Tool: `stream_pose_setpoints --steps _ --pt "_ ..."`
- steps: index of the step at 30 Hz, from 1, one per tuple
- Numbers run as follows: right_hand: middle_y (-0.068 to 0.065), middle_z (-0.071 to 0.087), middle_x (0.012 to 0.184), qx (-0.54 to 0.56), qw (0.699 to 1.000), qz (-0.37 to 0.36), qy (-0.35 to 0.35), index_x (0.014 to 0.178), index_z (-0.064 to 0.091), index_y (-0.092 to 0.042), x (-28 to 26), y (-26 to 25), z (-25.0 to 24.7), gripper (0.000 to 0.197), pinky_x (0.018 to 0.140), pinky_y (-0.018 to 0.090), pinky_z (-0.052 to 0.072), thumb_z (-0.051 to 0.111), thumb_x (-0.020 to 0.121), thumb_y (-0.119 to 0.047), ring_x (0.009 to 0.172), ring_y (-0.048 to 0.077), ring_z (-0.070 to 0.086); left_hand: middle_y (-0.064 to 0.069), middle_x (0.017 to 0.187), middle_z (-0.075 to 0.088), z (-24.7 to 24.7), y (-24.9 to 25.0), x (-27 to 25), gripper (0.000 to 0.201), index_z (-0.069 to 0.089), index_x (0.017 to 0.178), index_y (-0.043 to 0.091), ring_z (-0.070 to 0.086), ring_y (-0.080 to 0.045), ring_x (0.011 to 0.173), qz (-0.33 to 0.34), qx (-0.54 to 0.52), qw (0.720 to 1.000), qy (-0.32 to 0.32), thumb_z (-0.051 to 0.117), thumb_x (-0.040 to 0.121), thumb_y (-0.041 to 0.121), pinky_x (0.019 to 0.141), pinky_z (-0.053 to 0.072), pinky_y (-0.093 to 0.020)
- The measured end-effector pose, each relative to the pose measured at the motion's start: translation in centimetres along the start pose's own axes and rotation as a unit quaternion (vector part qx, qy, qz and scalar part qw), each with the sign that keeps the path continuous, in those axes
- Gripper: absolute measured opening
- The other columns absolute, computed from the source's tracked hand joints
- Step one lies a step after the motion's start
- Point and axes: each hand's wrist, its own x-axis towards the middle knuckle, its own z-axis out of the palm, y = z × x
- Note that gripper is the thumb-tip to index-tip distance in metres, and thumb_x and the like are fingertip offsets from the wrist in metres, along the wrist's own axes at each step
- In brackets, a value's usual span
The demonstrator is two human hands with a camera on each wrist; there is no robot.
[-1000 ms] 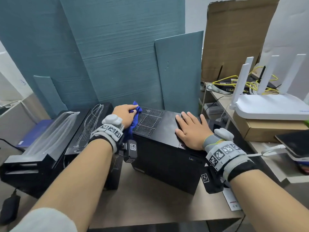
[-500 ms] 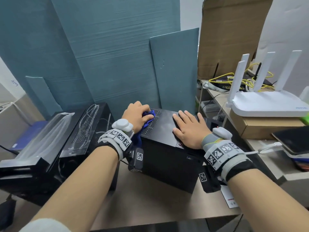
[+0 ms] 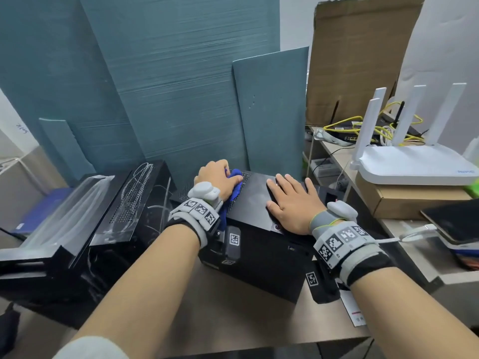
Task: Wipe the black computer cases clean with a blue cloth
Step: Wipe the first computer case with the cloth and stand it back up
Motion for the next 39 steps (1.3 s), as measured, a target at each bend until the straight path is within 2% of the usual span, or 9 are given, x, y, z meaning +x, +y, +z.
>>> stream_pose_setpoints --steps 3,7,11,14,20,25,30,35,39 --pt "-0.003 -0.006 0.171 -0.003 1.000 -0.006 -0.004 0.163 -0.001 -0.029 0.1 -0.4 0.2 0.063 0.123 0.058 -0.005 0.016 0.106 -0.052 0.156 0.018 -0.008 0.006 0.059 0.050 -0.9 -0.3 0.0 0.048 0.042 0.066 0.018 0.045 -0.019 0.058 0.032 -0.027 0.996 -0.073 0.082 0.073 0.044 0.056 0.035 -0.030" --pt "-0.003 -0.006 0.171 -0.002 1.000 -0.004 0.000 0.163 -0.002 -0.029 0.2 -0.4 0.2 0.063 0.123 0.057 -0.005 0.015 0.106 -0.052 0.156 0.018 -0.009 0.004 0.062 0.051 -0.6 -0.2 -0.2 0.045 0.042 0.067 0.018 0.044 -0.017 0.057 0.021 -0.029 0.999 -0.011 0.078 0.076 0.043 0.053 0.033 -0.030" --pt "-0.003 -0.007 0.171 -0.002 1.000 -0.002 -0.009 0.162 -0.002 -0.030 0.2 -0.3 0.3 0.063 0.123 0.057 -0.006 0.014 0.106 -0.053 0.156 0.017 -0.010 0.006 0.062 0.048 -1.7 -0.3 0.2 0.044 0.041 0.067 0.019 0.041 -0.018 0.060 0.061 -0.018 0.993 -0.103 0.081 0.077 0.036 0.054 0.032 -0.030" --pt "-0.003 -0.007 0.170 -0.002 1.000 -0.005 -0.004 0.162 -0.002 -0.030 0.3 -0.6 0.4 0.063 0.123 0.057 -0.006 0.014 0.106 -0.052 0.156 0.018 -0.010 0.006 0.062 0.051 -1.6 -0.5 -0.2 0.045 0.041 0.068 0.018 0.044 -0.017 0.059 0.021 -0.005 0.999 -0.048 0.078 0.077 0.042 0.052 0.031 -0.029" --pt "-0.003 -0.007 0.170 -0.001 1.000 -0.002 -0.010 0.162 -0.002 -0.029 0.2 -0.8 0.3 0.063 0.122 0.058 -0.006 0.015 0.106 -0.052 0.156 0.018 -0.010 0.007 0.059 0.047 -1.8 -0.7 -0.8 0.047 0.041 0.066 0.019 0.040 -0.018 0.058 0.057 -0.055 0.990 -0.121 0.084 0.072 0.039 0.058 0.034 -0.030" --pt "-0.003 -0.005 0.171 -0.001 1.000 0.012 -0.006 0.163 0.000 -0.027 0.1 -0.9 0.2 0.062 0.122 0.059 -0.005 0.016 0.107 -0.049 0.156 0.018 -0.008 0.003 0.089 0.057 0.5 3.5 -3.4 0.040 0.045 0.075 0.024 0.055 -0.026 0.085 0.029 0.056 0.998 -0.025 0.068 0.081 0.056 0.079 0.046 -0.038" --pt "-0.005 0.003 0.171 0.030 0.999 0.015 0.028 0.163 0.003 -0.021 0.0 -0.3 0.4 0.070 0.124 0.052 -0.001 0.024 0.105 -0.053 0.156 0.014 -0.002 0.004 0.084 0.058 2.1 5.4 -4.1 0.039 0.045 0.072 0.024 0.059 -0.028 0.085 0.086 0.011 0.995 -0.046 0.072 0.078 0.053 0.075 0.047 -0.037" --pt "-0.009 0.000 0.170 0.052 0.997 0.024 0.045 0.163 0.000 -0.025 -1.8 1.1 0.7 0.078 0.126 0.046 -0.003 0.024 0.100 -0.065 0.157 0.013 -0.004 -0.006 0.108 0.063 -0.6 -0.7 -0.7 0.030 0.056 0.101 0.025 0.057 -0.033 0.105 -0.037 0.009 0.998 0.049 0.072 0.086 0.045 0.088 0.050 -0.043" --pt "-0.008 -0.004 0.170 0.047 0.997 0.053 0.032 0.163 -0.002 -0.023 -1.8 0.8 0.8 0.072 0.125 0.050 -0.004 0.017 0.104 -0.060 0.156 0.014 -0.007 0.000 0.117 0.067 0.5 1.4 -2.5 0.027 0.057 0.123 0.024 0.060 -0.029 0.110 0.016 0.018 0.999 0.022 0.055 0.097 0.027 0.087 0.048 -0.036"
